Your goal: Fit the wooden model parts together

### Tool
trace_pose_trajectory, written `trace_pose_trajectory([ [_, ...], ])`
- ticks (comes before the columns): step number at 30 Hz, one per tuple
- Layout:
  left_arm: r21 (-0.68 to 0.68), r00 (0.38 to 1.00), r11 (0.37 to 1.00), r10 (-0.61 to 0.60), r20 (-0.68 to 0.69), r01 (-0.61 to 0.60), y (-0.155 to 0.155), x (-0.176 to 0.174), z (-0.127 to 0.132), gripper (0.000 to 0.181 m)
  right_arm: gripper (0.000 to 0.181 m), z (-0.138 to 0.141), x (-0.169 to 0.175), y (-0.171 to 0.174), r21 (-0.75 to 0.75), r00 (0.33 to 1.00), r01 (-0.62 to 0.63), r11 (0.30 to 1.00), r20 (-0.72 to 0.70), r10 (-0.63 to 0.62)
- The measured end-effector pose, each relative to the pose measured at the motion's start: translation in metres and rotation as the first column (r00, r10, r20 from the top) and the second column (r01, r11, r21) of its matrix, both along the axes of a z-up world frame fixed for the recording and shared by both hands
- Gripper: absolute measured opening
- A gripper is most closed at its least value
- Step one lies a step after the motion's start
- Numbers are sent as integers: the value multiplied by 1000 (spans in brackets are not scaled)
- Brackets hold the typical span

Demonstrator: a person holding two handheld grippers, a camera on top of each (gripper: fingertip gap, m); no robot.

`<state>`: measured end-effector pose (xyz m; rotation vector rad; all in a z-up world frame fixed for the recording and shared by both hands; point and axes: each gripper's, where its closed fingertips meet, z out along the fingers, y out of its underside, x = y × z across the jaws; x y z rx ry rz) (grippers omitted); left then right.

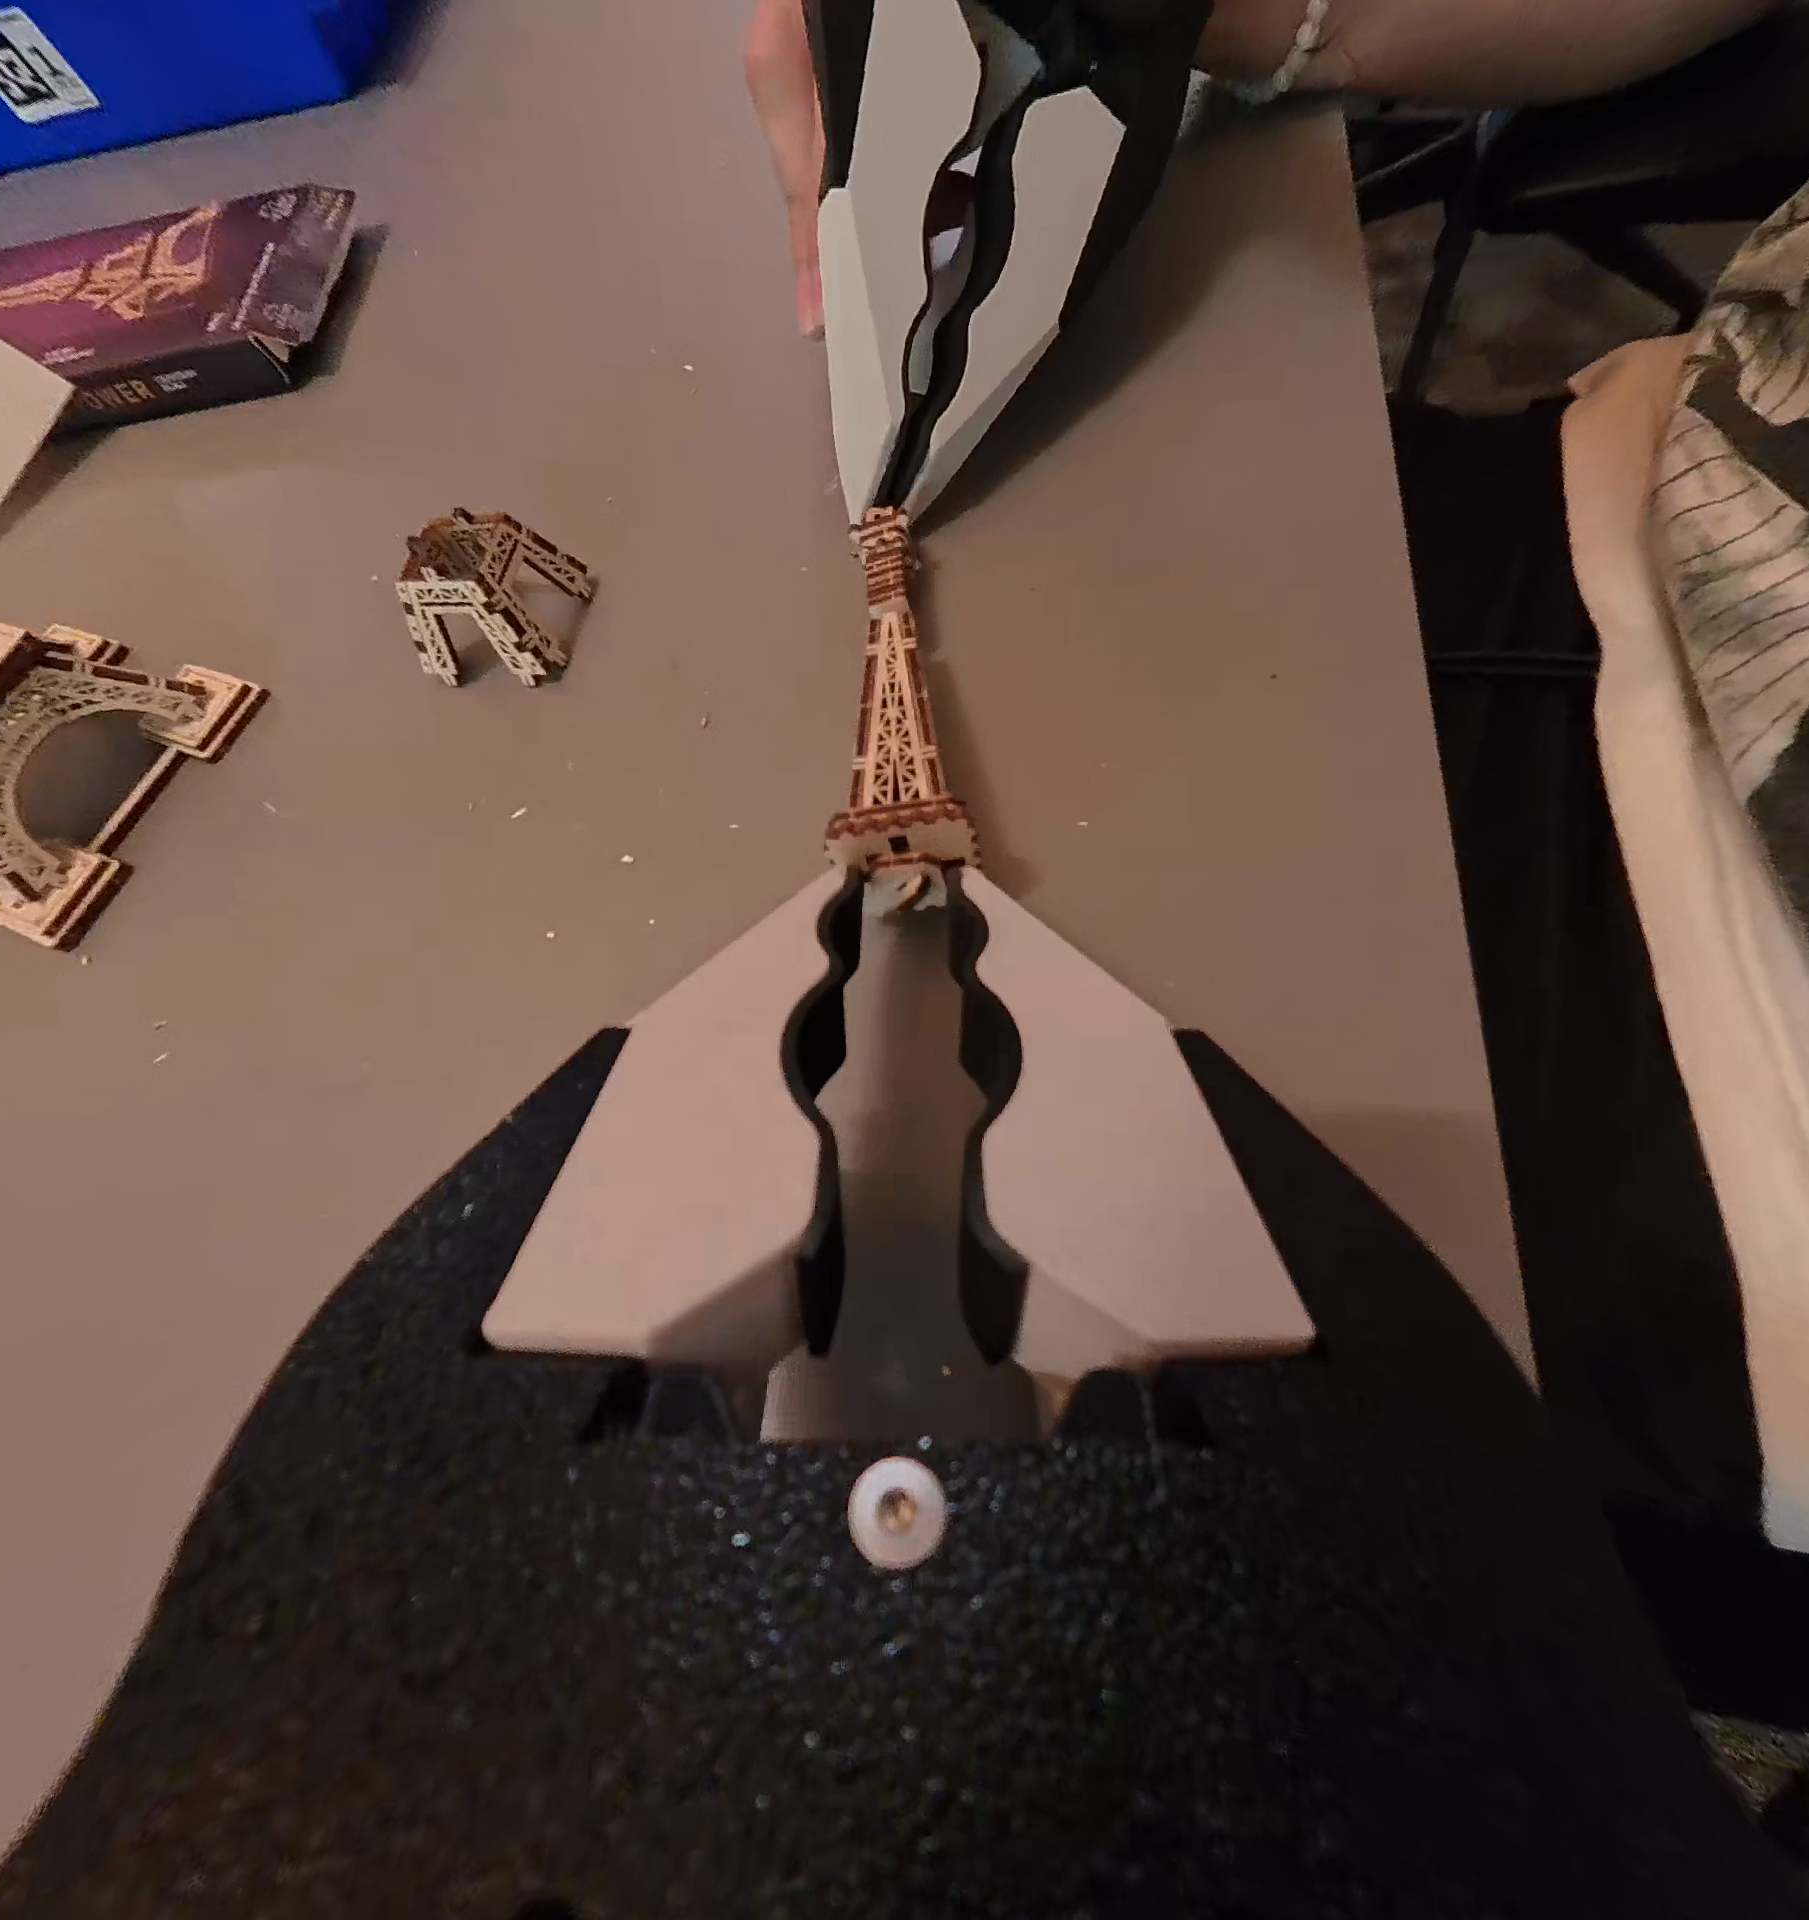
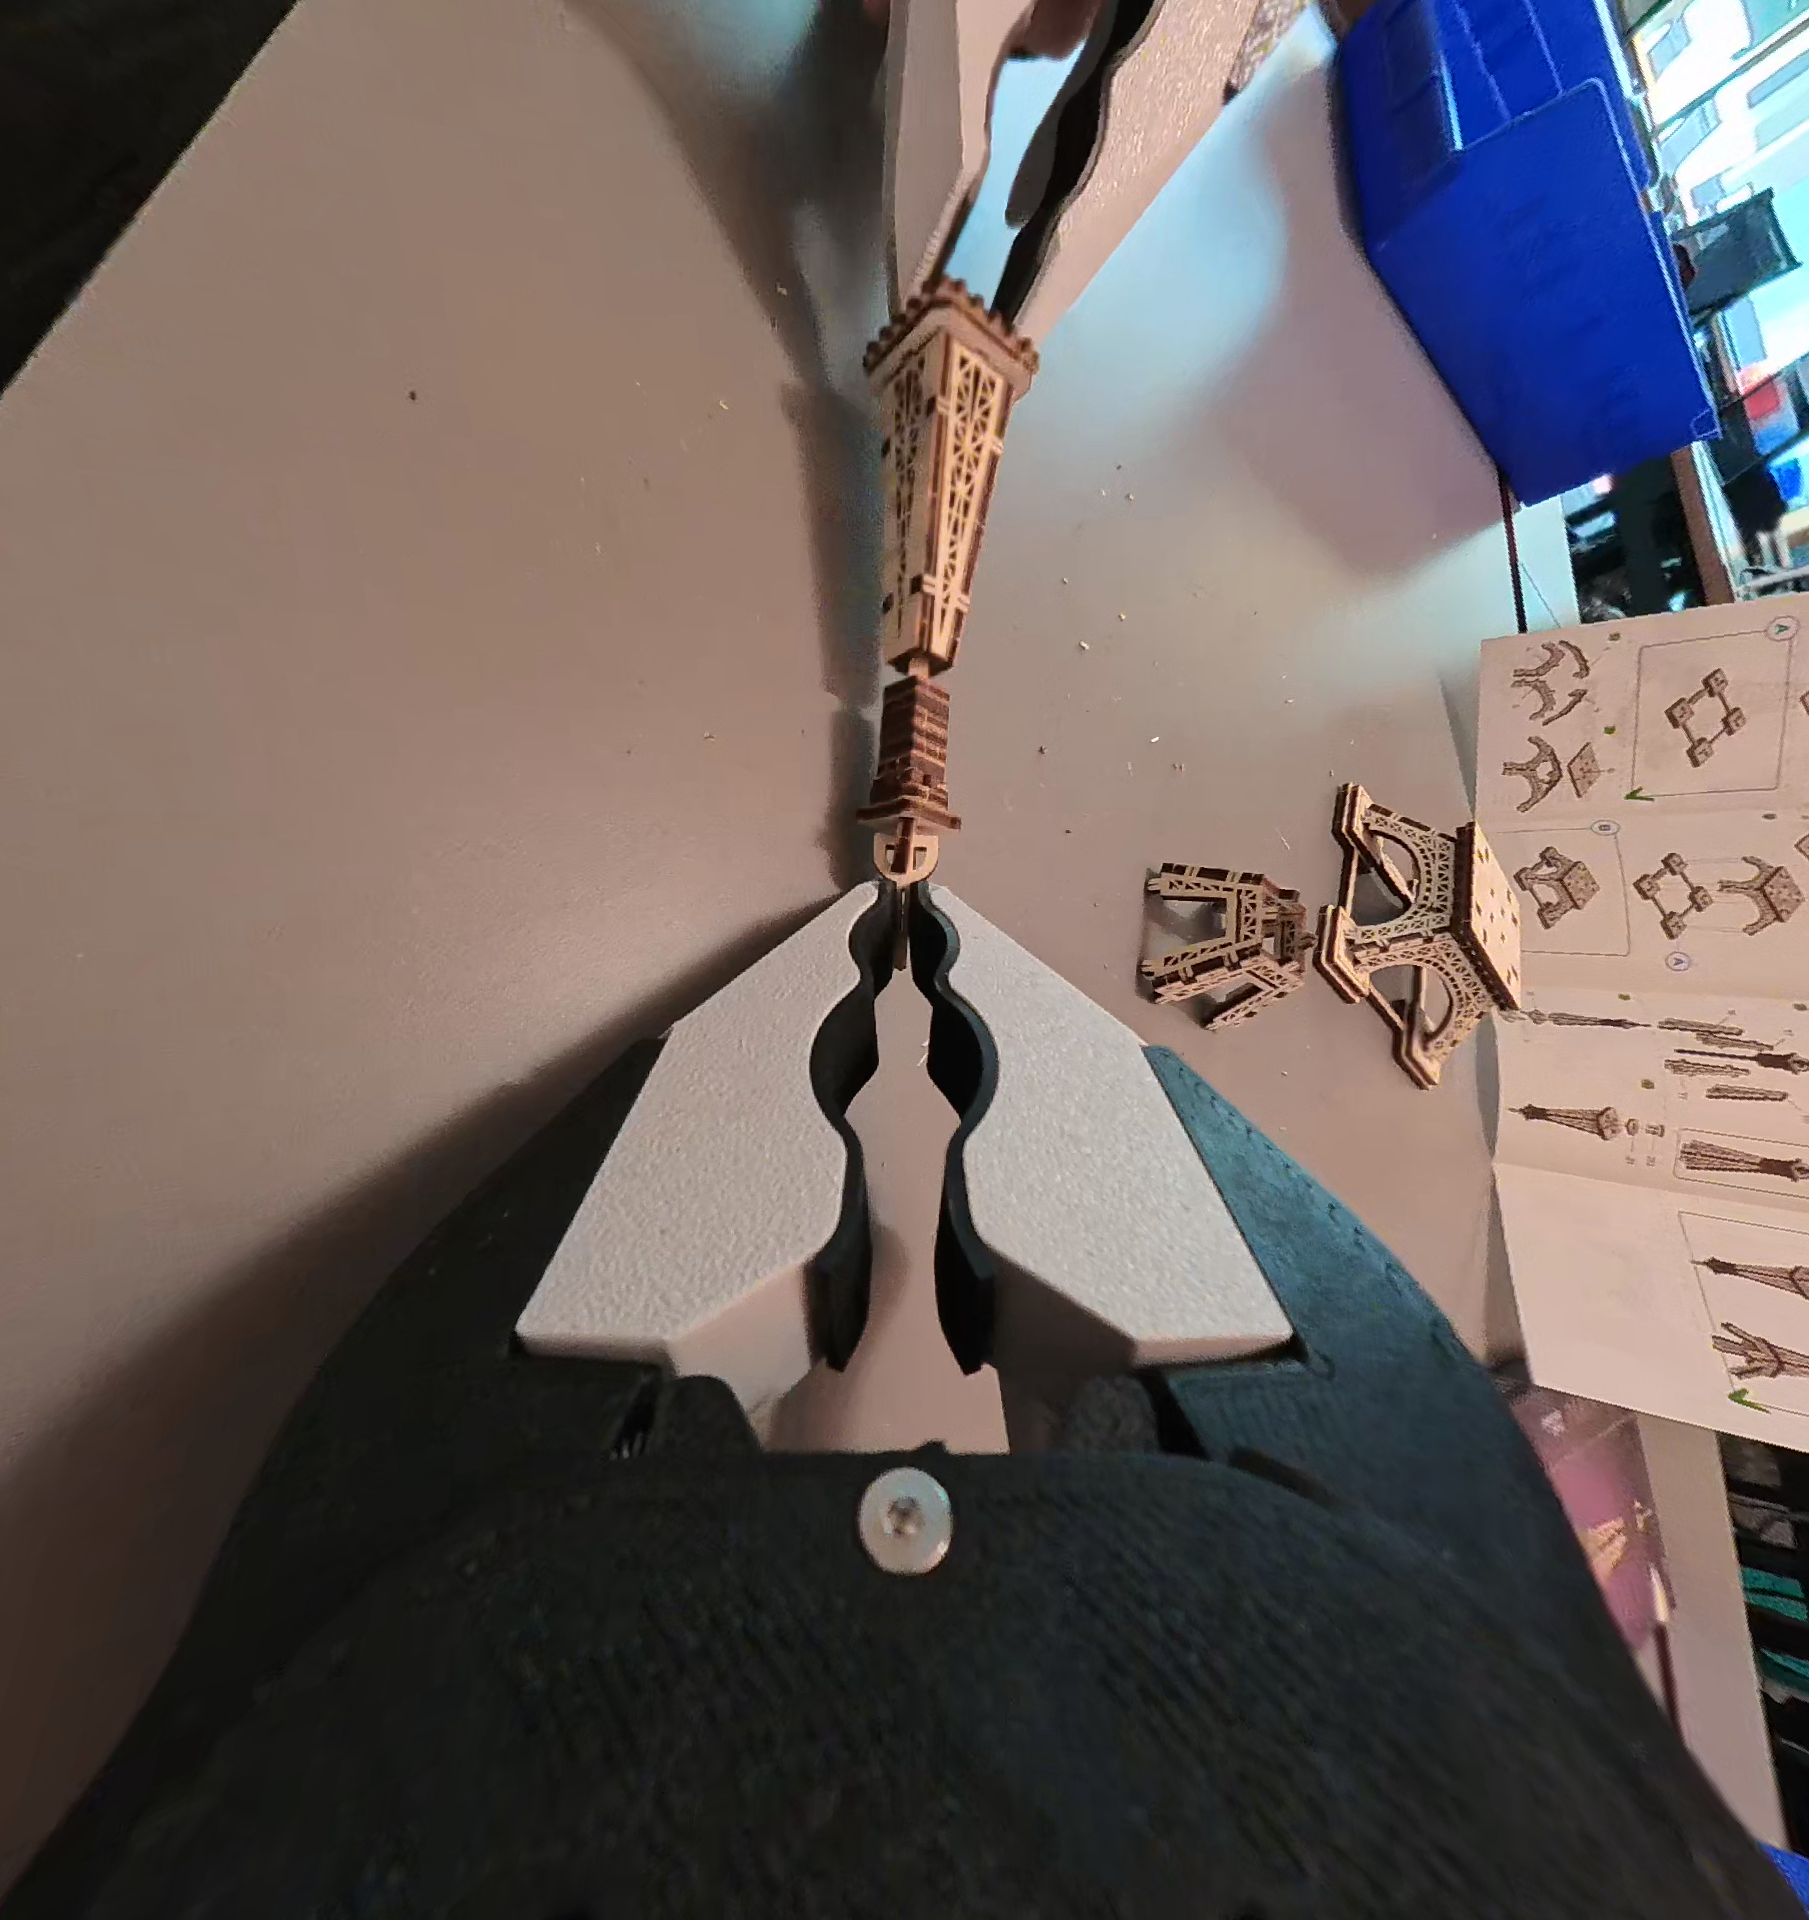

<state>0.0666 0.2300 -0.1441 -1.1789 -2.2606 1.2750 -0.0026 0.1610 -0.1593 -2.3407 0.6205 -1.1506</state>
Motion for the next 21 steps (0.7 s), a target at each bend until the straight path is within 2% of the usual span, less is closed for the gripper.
trace_pose_trajectory([
  [1, -6, 1000, 1000, 2, 10, -2, 0, 0, -1, 13, 1, 0, 0, 0, 13, 1000, -3, 1000, -3, 3],
  [10, -21, 997, 999, 34, 75, -32, -5, 3, -6, 12, 1, -1, -1, 1, 13, 999, -16, 1000, -32, 16],
  [21, -11, 998, 1000, 30, 62, -29, -5, 2, -5, 11, 0, 0, 0, 2, 28, 999, -5, 1000, -50, 6],
])
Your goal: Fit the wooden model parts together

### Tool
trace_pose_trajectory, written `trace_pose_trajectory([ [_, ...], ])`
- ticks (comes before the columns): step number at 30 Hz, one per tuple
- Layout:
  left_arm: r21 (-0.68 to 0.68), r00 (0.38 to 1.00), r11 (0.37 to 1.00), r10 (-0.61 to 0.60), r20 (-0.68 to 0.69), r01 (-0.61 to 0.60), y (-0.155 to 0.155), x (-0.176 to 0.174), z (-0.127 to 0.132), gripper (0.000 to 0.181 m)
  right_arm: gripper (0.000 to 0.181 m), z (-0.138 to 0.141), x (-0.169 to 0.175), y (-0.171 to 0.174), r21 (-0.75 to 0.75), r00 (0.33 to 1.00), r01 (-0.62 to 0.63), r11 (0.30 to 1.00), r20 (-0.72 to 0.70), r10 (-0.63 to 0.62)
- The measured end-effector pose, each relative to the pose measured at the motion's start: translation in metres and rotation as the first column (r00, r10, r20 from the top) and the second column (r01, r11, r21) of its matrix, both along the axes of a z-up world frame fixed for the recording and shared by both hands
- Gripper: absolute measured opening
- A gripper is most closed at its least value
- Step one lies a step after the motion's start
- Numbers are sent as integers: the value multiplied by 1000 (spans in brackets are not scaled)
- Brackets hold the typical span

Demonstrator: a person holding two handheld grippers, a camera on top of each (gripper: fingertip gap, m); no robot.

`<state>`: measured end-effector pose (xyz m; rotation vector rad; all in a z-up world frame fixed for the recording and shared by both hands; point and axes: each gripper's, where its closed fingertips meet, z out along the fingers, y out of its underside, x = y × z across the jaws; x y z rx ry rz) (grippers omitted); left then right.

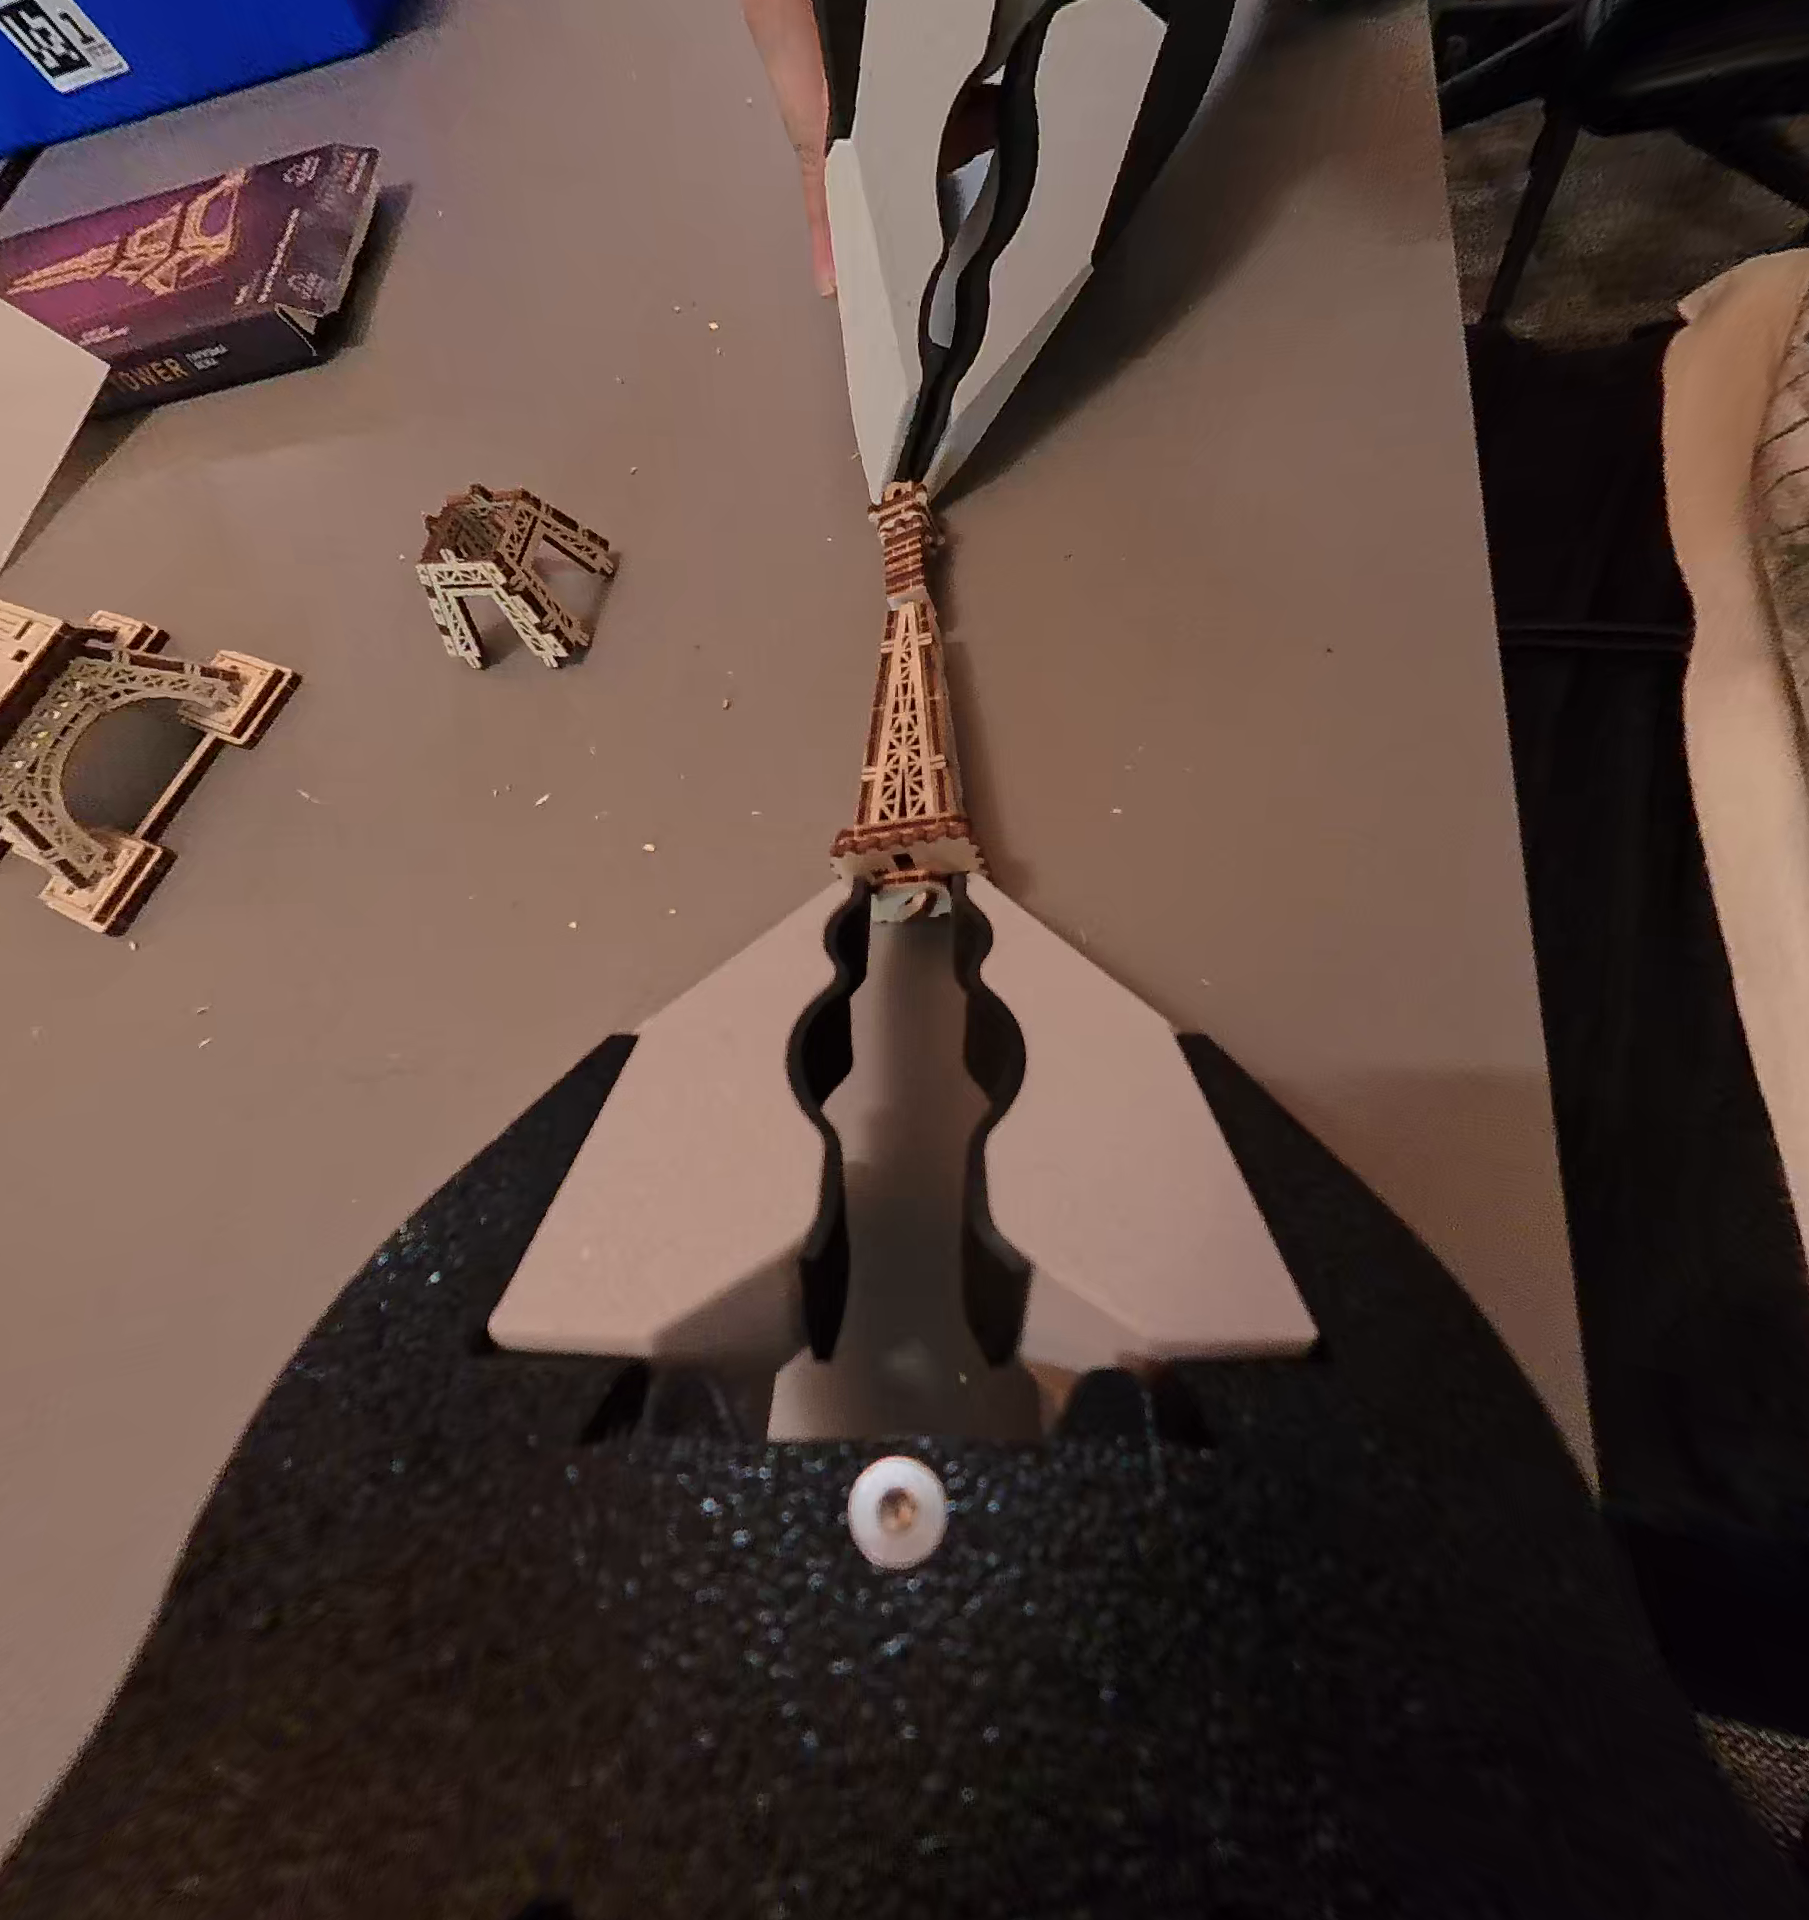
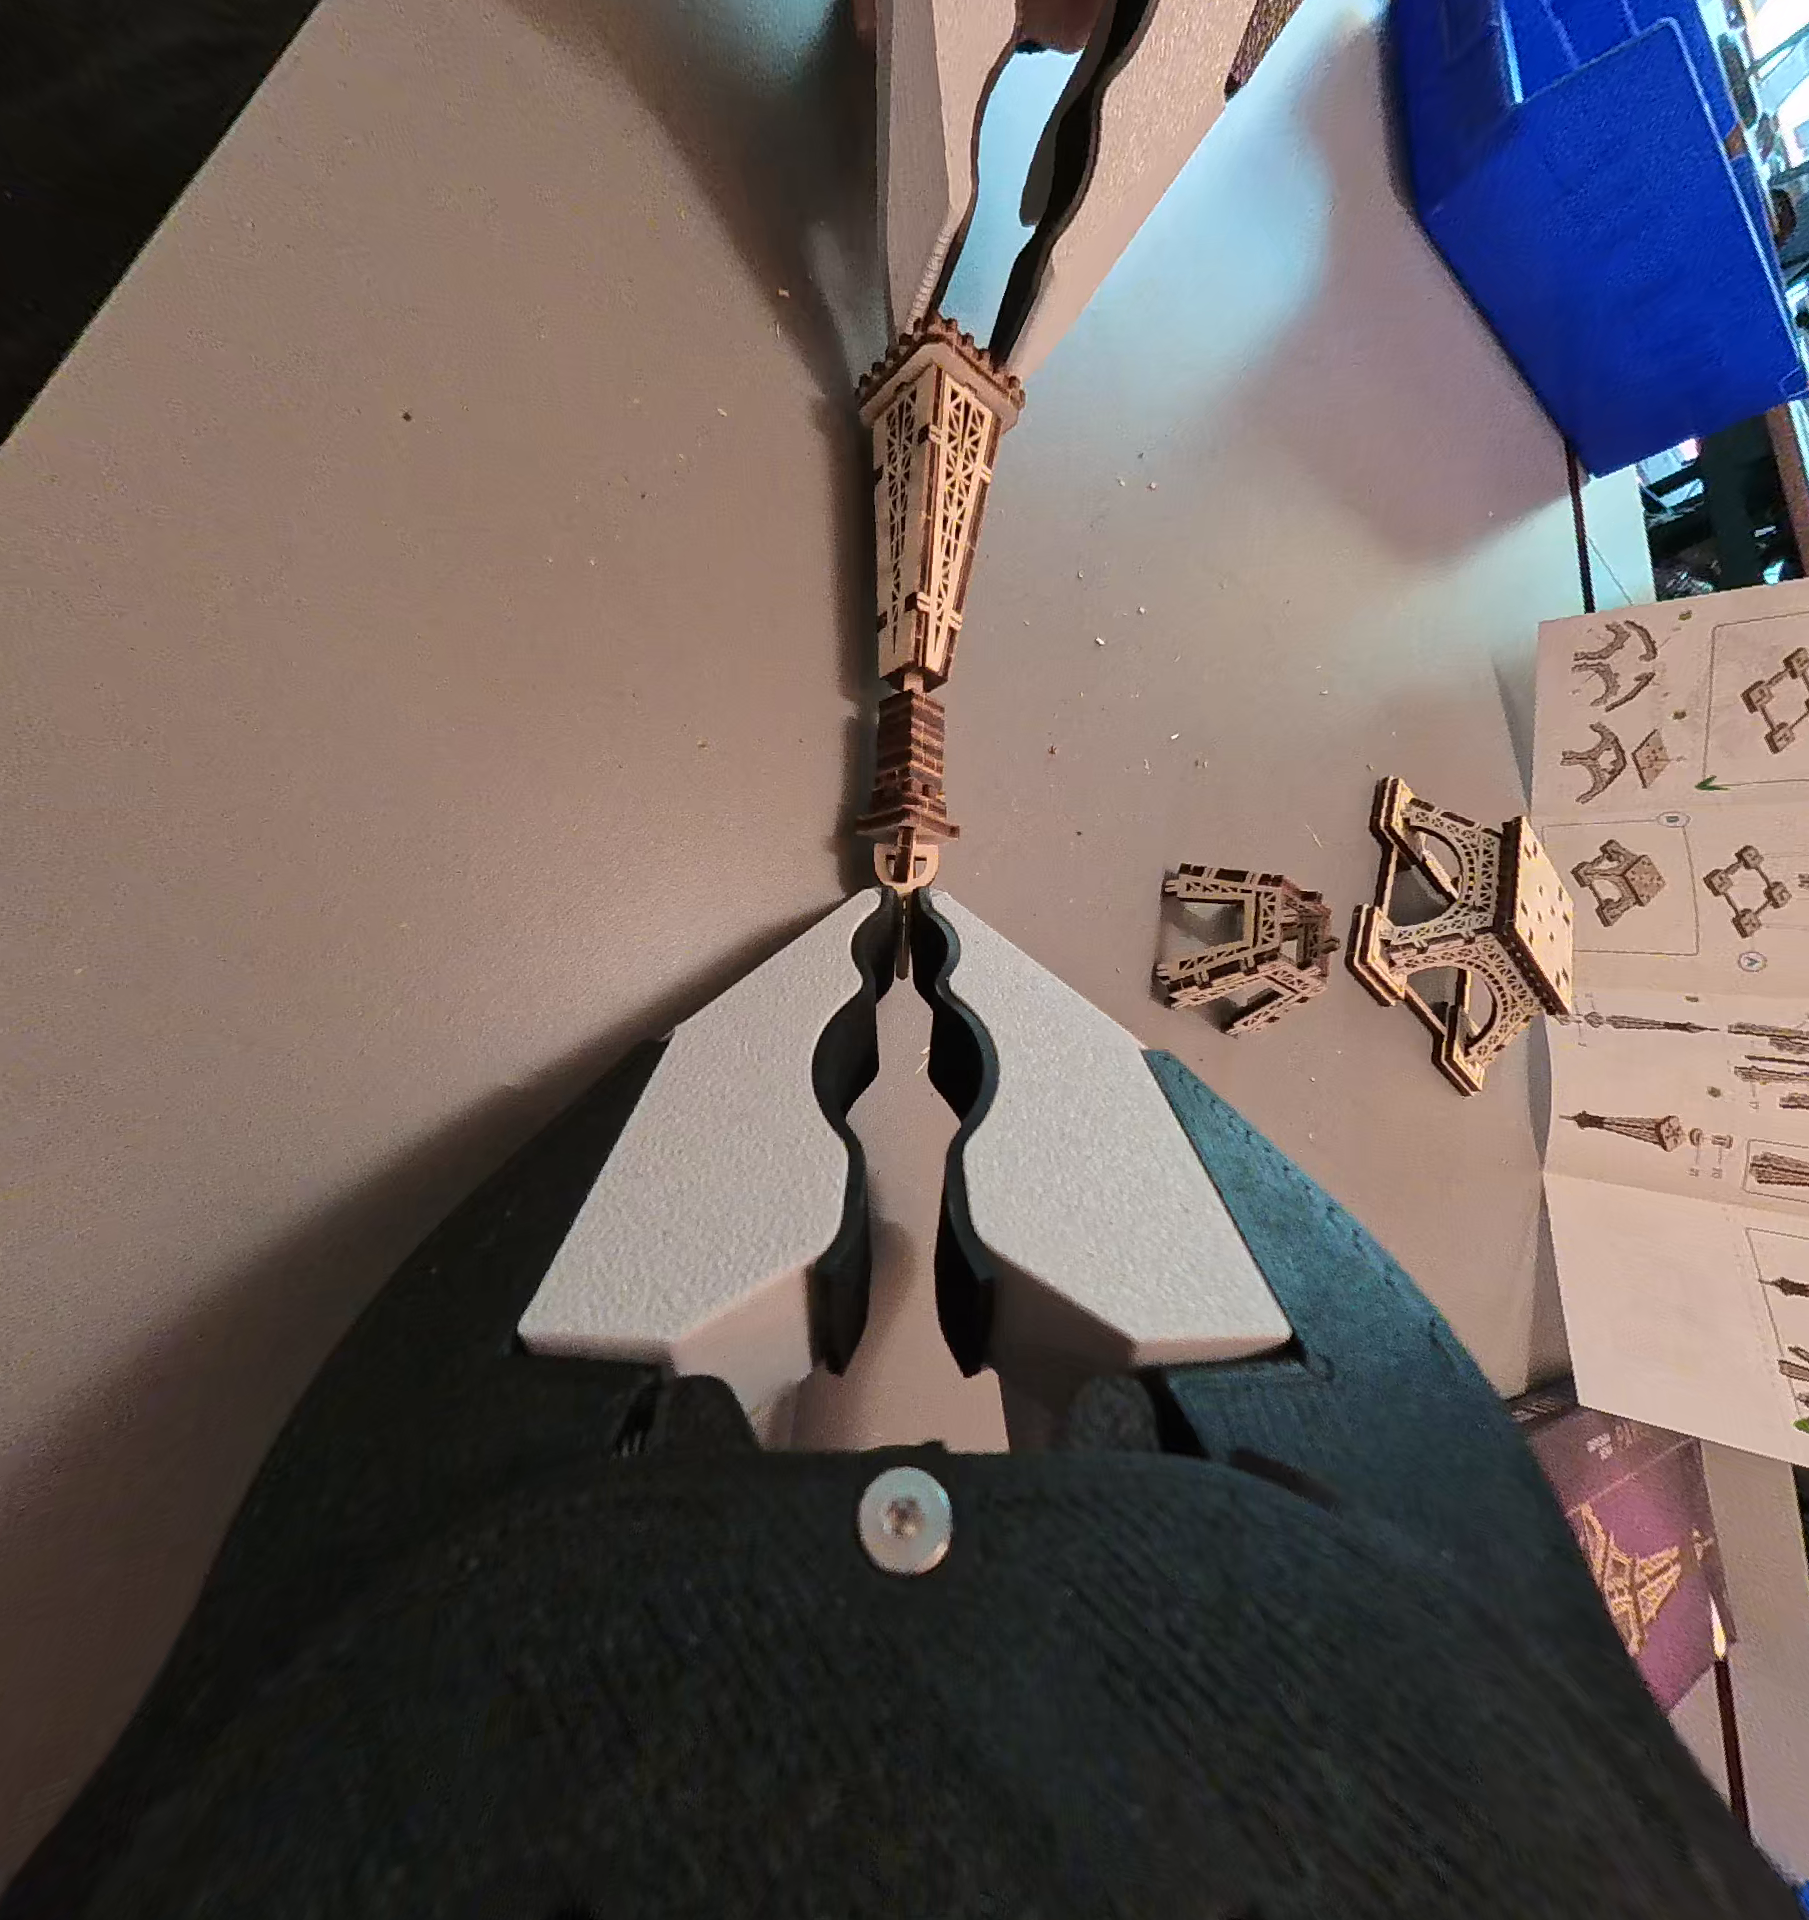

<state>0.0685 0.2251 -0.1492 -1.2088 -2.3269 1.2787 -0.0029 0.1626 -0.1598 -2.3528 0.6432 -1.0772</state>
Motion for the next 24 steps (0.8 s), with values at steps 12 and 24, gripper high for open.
trace_pose_trajectory([
  [12, -12, 1000, 1000, 8, 16, -8, -5, -3, 0, 11, 0, 0, -1, -6, 4, 1000, 31, 1000, 3, -31],
  [24, 2, 999, 1000, -7, 35, 7, -10, 3, -1, 11, 0, 1, 0, -7, 41, 999, 33, 999, -7, -32],
])
